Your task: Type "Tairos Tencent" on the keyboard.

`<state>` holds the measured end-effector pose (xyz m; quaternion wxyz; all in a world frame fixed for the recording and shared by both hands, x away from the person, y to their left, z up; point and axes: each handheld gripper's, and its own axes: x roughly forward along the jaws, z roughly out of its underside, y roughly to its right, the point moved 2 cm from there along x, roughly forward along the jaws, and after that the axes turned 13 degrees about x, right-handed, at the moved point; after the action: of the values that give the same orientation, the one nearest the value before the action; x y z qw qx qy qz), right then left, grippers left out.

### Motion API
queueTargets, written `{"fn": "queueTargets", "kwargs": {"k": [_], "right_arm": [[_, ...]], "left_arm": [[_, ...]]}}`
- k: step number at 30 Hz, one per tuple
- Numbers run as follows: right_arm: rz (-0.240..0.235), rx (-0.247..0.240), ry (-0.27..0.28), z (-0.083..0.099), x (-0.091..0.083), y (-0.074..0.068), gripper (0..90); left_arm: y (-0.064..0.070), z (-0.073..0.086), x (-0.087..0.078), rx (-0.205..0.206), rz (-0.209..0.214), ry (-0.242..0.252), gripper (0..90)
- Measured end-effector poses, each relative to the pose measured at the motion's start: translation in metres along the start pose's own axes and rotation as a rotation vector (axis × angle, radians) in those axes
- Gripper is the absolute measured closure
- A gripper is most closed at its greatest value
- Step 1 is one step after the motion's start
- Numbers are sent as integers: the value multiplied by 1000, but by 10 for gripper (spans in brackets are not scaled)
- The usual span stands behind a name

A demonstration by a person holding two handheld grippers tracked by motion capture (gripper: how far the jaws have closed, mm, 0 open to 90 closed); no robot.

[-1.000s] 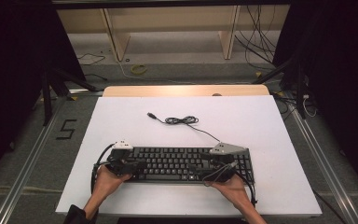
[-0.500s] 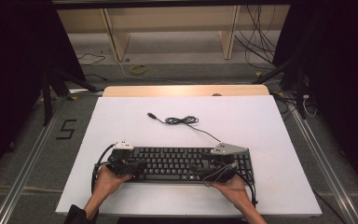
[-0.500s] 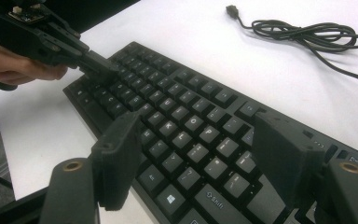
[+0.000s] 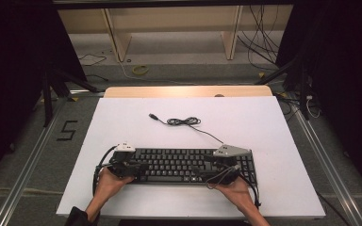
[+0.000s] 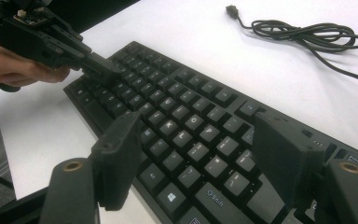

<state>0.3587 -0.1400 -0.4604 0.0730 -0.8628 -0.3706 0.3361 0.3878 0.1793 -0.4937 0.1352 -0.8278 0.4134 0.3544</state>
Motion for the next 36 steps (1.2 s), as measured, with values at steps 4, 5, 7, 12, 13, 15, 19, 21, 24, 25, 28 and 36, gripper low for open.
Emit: {"fn": "queueTargets", "kwargs": {"k": [4, 5, 7, 12, 13, 15, 19, 21, 24, 25, 28, 36], "right_arm": [[-1, 4, 2, 0, 0, 1, 341], [-2, 5, 2, 0, 0, 1, 340], [-1, 0, 1, 0, 0, 0, 339], [0, 1, 0, 0, 1, 0, 338], [0, 1, -1, 0, 1, 0, 338], [-2, 1, -2, 0, 1, 0, 337], [-1, 2, -2, 0, 1, 0, 334], [0, 4, -2, 1, 2, 0, 334], [-1, 3, -2, 1, 1, 0, 332], [-1, 2, -1, 0, 1, 0, 332], [0, 3, -2, 1, 1, 0, 331], [0, 2, -4, 1, 2, -1, 330]], "left_arm": [[-1, 0, -1, -6, 15, 12, 851], [-1, 0, -1, -9, 10, 17, 838], [-2, -1, -4, -18, 15, 35, 818], [-2, -4, -10, -25, 15, 70, 766], [-2, -4, -11, -33, 17, 75, 756], [-2, -5, -13, -32, 18, 85, 735], [-1, -5, -14, -37, 15, 101, 683], [-1, -5, -14, -38, 15, 104, 656], [-1, -6, -15, -43, 5, 110, 591], [-1, -6, -15, -43, -3, 112, 566], [-1, -6, -17, -52, -12, 129, 510], [-1, -6, -20, -56, -23, 155, 416]]}}
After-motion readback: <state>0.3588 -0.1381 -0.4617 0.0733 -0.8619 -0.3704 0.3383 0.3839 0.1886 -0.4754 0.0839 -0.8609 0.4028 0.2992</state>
